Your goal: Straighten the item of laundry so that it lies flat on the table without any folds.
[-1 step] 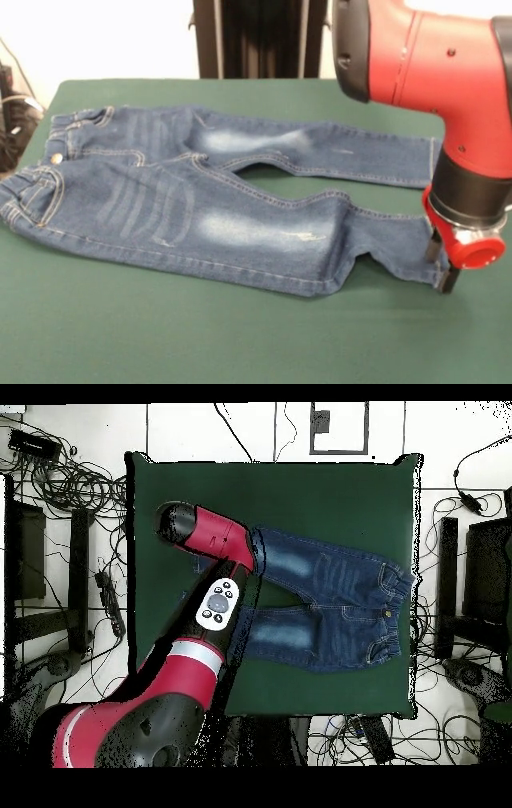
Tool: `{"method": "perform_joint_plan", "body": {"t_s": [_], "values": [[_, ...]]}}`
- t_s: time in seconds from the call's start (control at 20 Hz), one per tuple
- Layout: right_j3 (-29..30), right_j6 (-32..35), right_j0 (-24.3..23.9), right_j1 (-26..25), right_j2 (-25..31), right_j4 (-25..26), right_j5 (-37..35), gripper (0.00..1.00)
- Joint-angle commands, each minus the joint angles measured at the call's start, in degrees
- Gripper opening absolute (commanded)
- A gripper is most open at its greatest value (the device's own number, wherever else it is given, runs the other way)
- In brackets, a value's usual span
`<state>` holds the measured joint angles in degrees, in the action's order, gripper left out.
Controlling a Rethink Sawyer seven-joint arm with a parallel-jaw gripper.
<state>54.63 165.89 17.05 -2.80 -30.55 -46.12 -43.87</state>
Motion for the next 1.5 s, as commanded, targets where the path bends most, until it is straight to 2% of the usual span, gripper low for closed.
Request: {"method": "perform_joint_plan", "body": {"t_s": [0.05,0.5,0.7,1.1,1.5], "values": [[9.09,8.77,1.42,-5.41,10.37,0.43,4.38,0.0],[9.71,9.67,1.42,-3.2,10.21,0.25,2.81,0.0],[10.66,7.07,0.58,-2.05,13.32,-0.81,6.33,0.0],[9.01,5.61,-0.14,-0.83,20.64,-3.05,8.85,0.0],[7.48,8.42,-0.13,-0.21,22.46,-2.28,8.15,0.0]]}}
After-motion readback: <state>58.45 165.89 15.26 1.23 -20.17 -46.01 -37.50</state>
